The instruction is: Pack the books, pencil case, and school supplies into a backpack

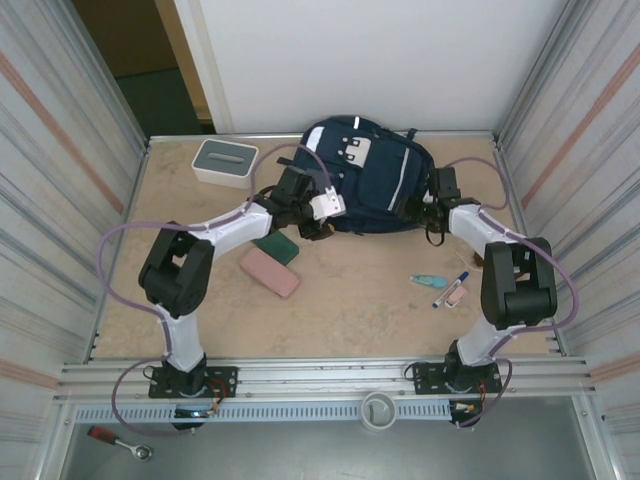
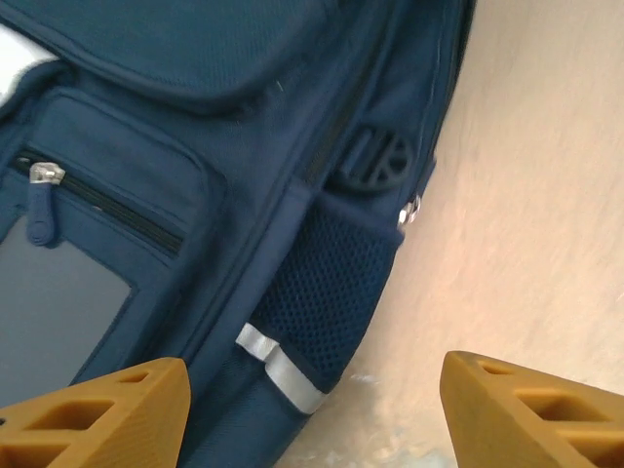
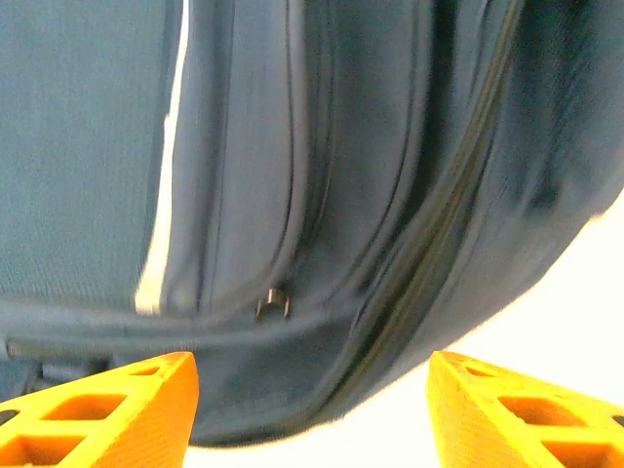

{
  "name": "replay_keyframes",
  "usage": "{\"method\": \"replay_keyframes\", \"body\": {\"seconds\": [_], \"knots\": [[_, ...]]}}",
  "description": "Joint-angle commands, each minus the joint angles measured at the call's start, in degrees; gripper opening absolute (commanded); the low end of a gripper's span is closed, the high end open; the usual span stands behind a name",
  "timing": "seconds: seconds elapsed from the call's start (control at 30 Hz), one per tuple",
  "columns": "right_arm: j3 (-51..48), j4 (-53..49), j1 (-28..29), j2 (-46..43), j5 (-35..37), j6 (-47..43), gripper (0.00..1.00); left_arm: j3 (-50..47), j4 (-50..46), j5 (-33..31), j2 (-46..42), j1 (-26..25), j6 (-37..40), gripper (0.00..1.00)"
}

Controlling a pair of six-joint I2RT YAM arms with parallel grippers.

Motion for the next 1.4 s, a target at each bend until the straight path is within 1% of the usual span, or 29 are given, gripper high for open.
{"method": "replay_keyframes", "body": {"seconds": [0.0,0.13,0.23,0.3,0.37,0.43,0.47,0.5,0.57,0.63,0.7,0.8,0.93,1.03,1.1,1.17,1.27,1.33,1.37], "knots": [[-3.21,-0.86,0.18,-3.16,-2.99,-0.87,0.62,2.91,-1.80,-4.75,4.09,-0.41,16.21,0.68],[-6.20,-0.60,0.65,-6.30,-4.88,-0.54,0.63,6.09,-1.73,-5.64,8.33,-0.97,19.90,0.65],[-7.70,0.23,2.01,-8.10,-5.81,-2.31,0.63,6.98,0.11,-6.68,10.39,-1.64,20.80,0.59],[-9.16,1.58,3.28,-9.56,-6.17,-4.85,0.64,6.73,1.89,-6.96,12.57,-2.04,20.66,0.51],[-11.95,4.38,4.73,-12.15,-5.46,-7.42,0.64,6.33,3.56,-6.88,12.71,-2.25,19.25,0.37],[-15.78,9.03,6.38,-15.60,-4.59,-10.31,0.65,5.82,4.45,-5.64,11.34,-2.10,15.97,0.22],[-17.55,11.23,7.50,-17.65,-3.77,-11.96,0.65,5.60,4.47,-3.56,10.16,-1.65,13.74,0.16],[-19.09,13.13,8.66,-19.24,-2.87,-13.44,0.65,5.66,3.92,-1.10,8.16,-1.18,11.43,0.12],[-22.20,18.09,11.45,-22.11,-0.66,-17.11,0.65,6.65,1.71,5.53,5.34,0.29,5.85,0.07],[-24.58,23.64,14.38,-23.17,0.46,-21.38,0.65,9.30,-3.24,13.49,3.67,2.12,0.88,0.03],[-25.58,28.87,16.79,-21.76,0.68,-24.73,0.65,11.72,-6.86,19.10,3.14,3.57,-2.16,0.03],[-27.47,39.18,20.40,-16.98,3.53,-28.04,0.64,12.70,-8.05,22.44,2.59,4.59,-3.90,0.03],[-29.77,53.23,23.32,-9.75,5.29,-28.13,0.63,13.04,-8.21,23.15,2.55,4.75,-4.33,0.02],[-30.50,61.94,25.33,-3.46,9.39,-27.36,0.62,13.49,-8.34,23.72,2.99,4.94,-5.01,0.02],[-29.87,65.87,27.23,0.62,12.21,-28.76,0.62,13.71,-8.48,24.24,3.26,4.95,-5.26,0.02],[-28.74,69.30,29.19,4.21,17.29,-30.49,0.60,13.80,-8.41,24.64,3.44,4.96,-5.54,0.02],[-28.00,76.43,29.92,9.52,22.91,-30.48,0.59,13.77,-8.15,25.12,3.45,4.95,-5.85,0.02],[-26.71,75.18,29.99,10.80,25.70,-28.84,0.59,13.83,-8.19,25.09,3.45,4.95,-5.90,0.02],[-26.64,76.13,30.15,11.38,27.01,-28.61,0.59,13.80,-8.21,25.00,3.45,4.95,-5.89,0.02]]}}
